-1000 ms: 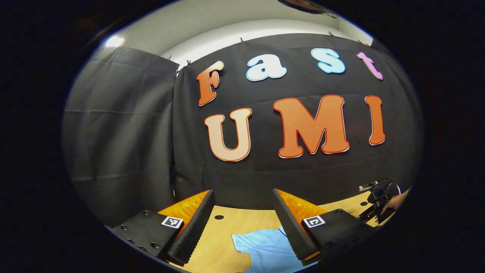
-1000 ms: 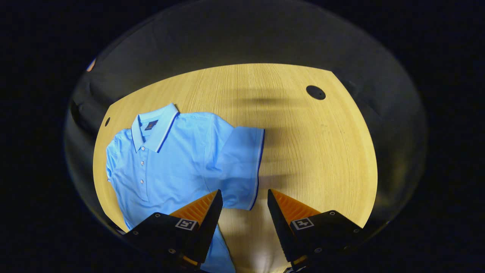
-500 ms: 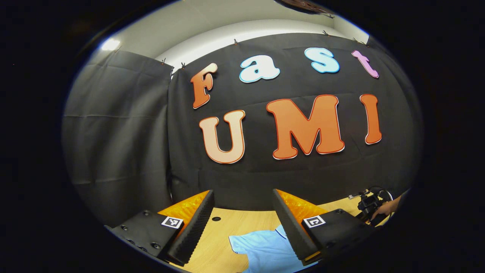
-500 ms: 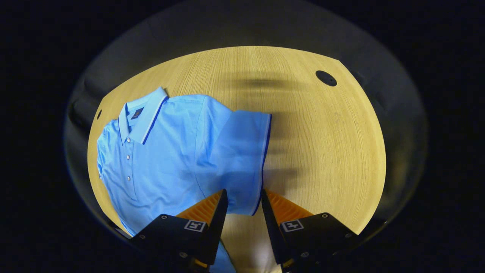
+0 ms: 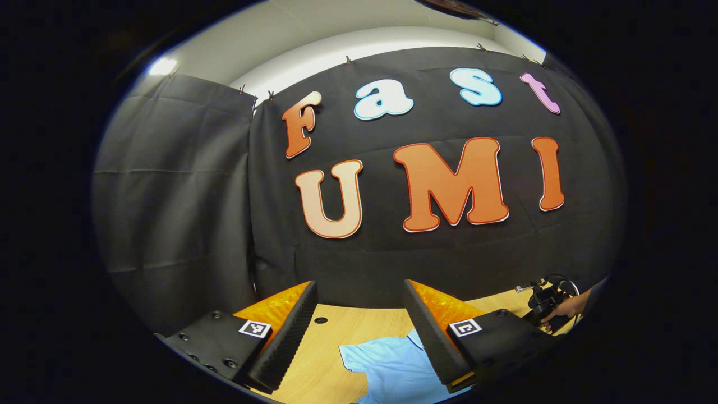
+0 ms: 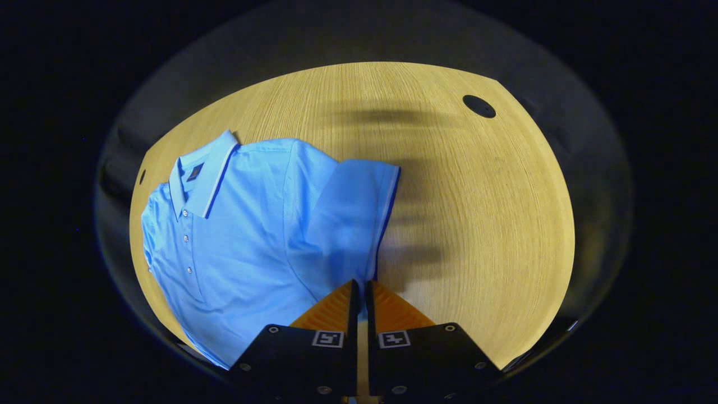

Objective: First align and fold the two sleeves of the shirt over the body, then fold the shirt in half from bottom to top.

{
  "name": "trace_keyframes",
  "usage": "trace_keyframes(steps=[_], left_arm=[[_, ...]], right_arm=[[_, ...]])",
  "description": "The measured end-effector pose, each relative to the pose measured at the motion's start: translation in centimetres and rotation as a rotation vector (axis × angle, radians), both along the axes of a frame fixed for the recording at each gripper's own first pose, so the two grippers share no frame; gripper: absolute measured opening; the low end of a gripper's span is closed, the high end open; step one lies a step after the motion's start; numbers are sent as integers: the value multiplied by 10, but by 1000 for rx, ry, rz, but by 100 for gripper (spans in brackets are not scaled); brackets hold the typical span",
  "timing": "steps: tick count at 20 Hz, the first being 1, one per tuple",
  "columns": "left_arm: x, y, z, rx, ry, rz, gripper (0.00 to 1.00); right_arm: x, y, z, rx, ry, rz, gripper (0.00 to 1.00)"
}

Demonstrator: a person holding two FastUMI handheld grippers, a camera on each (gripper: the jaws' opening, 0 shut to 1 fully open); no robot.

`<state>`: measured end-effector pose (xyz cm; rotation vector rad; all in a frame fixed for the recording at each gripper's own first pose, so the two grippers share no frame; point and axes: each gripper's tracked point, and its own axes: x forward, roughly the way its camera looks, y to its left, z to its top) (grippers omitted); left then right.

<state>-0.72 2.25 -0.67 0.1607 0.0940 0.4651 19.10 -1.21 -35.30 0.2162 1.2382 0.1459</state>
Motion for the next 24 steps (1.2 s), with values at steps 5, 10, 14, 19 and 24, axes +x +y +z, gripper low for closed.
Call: trace_keyframes(steps=[5,10,14,19,24], left_arm=[[-4,-2,3,-1,-2,0,100],[-18,-3,7,15,-7,14,100],[-30,-1,10,29,-5,37,100],[-39,2,7,32,4,63,100],[-44,3,-2,26,25,80,100]], right_arm=[[11,22,37,110,-121,12,3],[13,45,58,123,-195,81,2],[14,71,71,132,-246,150,2],[14,101,85,122,-333,250,5],[-1,127,92,113,-371,379,11]])
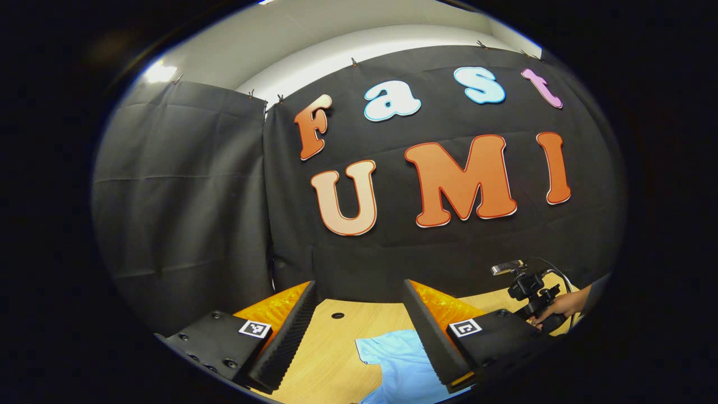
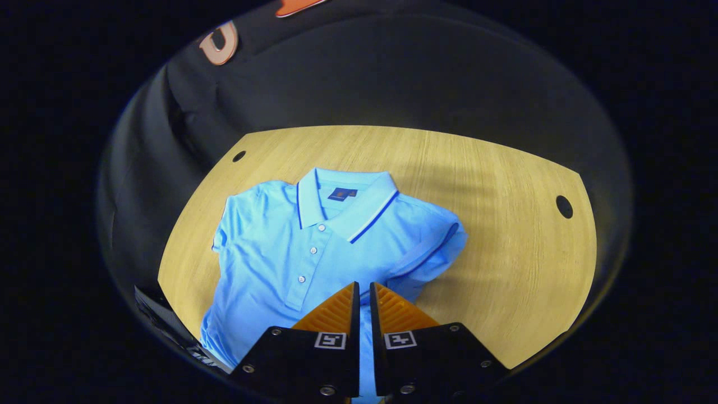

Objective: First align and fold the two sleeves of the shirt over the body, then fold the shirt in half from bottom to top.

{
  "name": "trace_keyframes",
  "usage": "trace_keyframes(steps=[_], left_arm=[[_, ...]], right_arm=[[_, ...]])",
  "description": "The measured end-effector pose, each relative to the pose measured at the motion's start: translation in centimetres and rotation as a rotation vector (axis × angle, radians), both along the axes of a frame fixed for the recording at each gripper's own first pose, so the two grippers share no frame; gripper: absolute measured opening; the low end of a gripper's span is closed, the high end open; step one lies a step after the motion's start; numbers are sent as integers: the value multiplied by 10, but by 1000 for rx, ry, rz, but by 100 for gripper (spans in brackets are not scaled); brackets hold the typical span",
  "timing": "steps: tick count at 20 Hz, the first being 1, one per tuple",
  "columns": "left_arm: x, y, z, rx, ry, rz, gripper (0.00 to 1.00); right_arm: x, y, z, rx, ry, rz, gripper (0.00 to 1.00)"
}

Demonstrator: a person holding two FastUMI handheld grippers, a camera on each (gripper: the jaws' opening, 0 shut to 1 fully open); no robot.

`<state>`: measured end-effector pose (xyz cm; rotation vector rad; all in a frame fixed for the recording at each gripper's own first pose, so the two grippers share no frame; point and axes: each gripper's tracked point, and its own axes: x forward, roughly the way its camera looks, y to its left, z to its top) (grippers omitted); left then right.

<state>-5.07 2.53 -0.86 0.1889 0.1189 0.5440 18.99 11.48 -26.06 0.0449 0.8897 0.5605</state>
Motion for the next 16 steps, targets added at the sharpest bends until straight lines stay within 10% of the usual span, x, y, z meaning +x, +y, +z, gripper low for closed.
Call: trace_keyframes(steps=[4,11,16], left_arm=[[2,9,-17,-70,33,10,100],[25,41,-74,-253,172,-44,100],[41,64,-126,-413,292,-136,99]], right_arm=[[-4,2,6,-9,-26,22,17],[-10,-22,40,39,-92,-68,67],[-22,-46,65,49,-152,-195,83]])
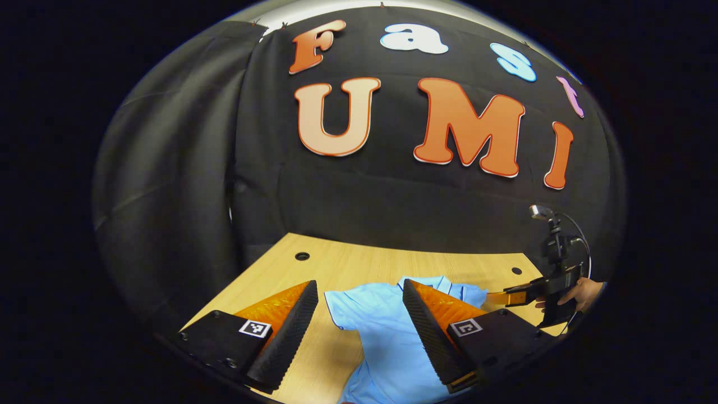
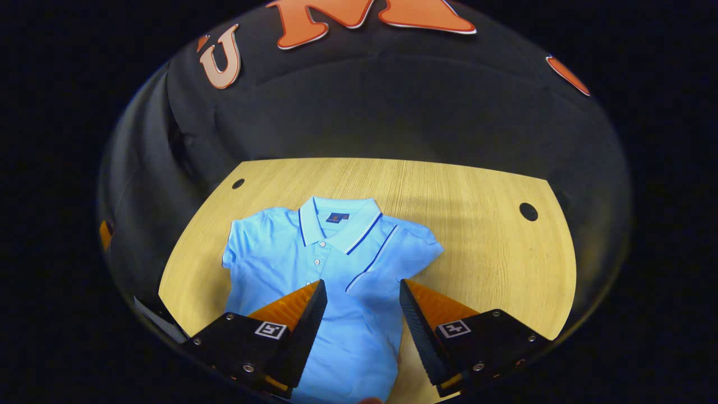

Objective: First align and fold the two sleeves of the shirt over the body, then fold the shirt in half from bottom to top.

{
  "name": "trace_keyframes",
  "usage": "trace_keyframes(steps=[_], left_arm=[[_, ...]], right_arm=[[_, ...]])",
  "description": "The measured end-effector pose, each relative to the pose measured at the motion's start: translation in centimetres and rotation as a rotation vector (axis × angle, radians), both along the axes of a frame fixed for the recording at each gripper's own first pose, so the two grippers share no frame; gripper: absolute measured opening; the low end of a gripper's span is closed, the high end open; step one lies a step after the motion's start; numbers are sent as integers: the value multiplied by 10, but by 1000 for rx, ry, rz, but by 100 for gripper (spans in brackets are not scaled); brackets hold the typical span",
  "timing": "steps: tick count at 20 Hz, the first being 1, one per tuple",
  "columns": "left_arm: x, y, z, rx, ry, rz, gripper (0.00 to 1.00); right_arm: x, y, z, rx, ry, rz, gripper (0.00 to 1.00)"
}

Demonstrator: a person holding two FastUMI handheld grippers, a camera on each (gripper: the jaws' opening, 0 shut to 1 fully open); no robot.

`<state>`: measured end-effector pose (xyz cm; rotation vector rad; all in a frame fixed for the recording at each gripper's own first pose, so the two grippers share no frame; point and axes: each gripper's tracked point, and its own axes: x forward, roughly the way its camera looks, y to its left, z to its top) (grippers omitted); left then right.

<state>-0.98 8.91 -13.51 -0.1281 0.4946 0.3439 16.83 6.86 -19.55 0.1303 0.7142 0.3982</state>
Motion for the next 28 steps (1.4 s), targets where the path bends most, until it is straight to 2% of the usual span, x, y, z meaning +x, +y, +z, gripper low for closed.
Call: trace_keyframes(steps=[3,6,8,9,10,11,15,16,17,18,19,21,24,26,28], left_arm=[[10,19,-37,-101,97,-23,99],[18,41,-86,-197,241,-6,97],[29,41,-117,-278,323,-16,100],[33,44,-128,-314,355,-18,94],[33,52,-141,-341,385,-23,100],[37,58,-154,-352,418,-27,98],[57,71,-209,-371,550,-37,100],[61,74,-222,-381,575,-36,94],[64,76,-233,-388,601,-40,98],[66,79,-243,-389,624,-42,94],[69,79,-254,-389,647,-45,96],[72,84,-270,-379,693,-40,100],[75,87,-289,-364,751,-20,100],[78,87,-299,-353,779,-9,98],[85,93,-301,-291,798,-37,94]], right_arm=[[-14,-9,14,-5,-41,-55,84],[-30,-13,22,-18,-68,-96,84],[-44,-17,23,-35,-73,-122,86],[-51,-18,22,-43,-72,-137,87],[-57,-19,22,-48,-71,-150,88],[-62,-20,21,-52,-71,-167,89],[-84,-29,16,-58,-60,-254,90],[-90,-31,16,-57,-55,-277,91],[-94,-33,16,-53,-54,-297,91],[-99,-35,17,-50,-53,-316,91],[-105,-37,16,-49,-51,-331,91],[-113,-41,16,-53,-48,-354,91],[-124,-44,20,-57,-46,-376,91],[-129,-45,23,-56,-53,-379,91],[-132,-46,23,-53,-54,-385,91]])
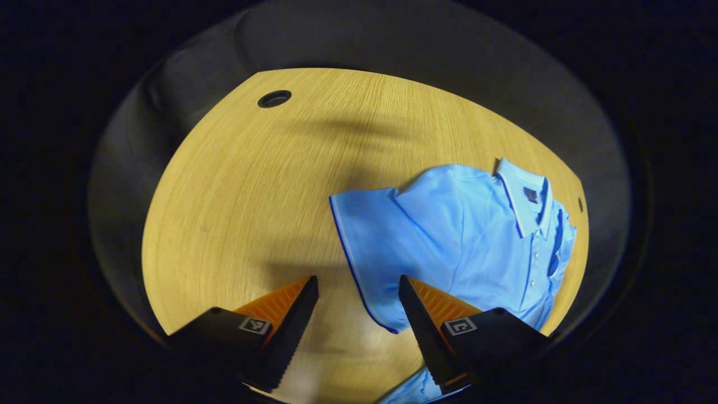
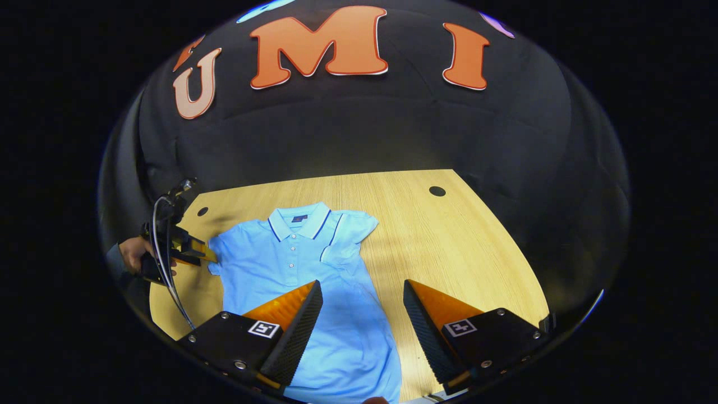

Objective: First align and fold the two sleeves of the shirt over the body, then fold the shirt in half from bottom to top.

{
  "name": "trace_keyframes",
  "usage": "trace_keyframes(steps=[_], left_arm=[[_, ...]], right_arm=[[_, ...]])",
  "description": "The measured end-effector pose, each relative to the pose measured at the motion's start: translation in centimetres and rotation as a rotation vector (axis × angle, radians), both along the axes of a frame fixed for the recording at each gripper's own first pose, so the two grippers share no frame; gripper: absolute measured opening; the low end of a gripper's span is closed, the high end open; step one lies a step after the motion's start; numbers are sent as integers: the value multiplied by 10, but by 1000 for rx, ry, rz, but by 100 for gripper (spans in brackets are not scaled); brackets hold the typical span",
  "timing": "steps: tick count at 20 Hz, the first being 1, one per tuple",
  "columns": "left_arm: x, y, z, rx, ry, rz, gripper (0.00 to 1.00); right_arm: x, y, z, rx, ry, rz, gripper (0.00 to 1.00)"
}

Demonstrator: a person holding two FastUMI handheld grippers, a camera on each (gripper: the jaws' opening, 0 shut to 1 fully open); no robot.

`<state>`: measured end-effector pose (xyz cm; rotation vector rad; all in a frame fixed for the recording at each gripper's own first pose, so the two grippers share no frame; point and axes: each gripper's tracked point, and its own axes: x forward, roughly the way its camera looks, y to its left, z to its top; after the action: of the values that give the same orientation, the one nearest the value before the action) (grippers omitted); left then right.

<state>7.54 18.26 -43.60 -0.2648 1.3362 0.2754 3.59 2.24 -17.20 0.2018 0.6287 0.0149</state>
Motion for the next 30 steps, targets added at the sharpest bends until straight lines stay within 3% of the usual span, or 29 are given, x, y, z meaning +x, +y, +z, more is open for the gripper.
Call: trace_keyframes(steps=[3,6,7,8,10,13,19,25,30], left_arm=[[11,-6,-2,32,25,-66,92],[14,-18,-2,27,36,-55,51],[16,-21,-1,18,30,-48,44],[16,-25,-1,12,29,-43,29],[16,-29,-1,4,29,-55,14],[19,-37,4,-51,3,-77,9],[44,-54,43,-36,-110,-184,9],[64,-92,58,-41,-139,-309,9],[78,-137,57,-132,-166,-364,8]], right_arm=[[-7,2,0,7,0,-3,91],[-12,-2,-1,10,0,-7,91],[-13,-2,0,25,-3,-13,91],[-12,-4,2,38,-8,-21,92],[-13,-10,5,46,-21,-31,91],[-19,-18,3,40,-22,-36,91],[-37,-31,-5,53,-3,-64,91],[-61,-39,-12,35,24,-105,91],[-82,-44,-18,54,52,-170,91]])
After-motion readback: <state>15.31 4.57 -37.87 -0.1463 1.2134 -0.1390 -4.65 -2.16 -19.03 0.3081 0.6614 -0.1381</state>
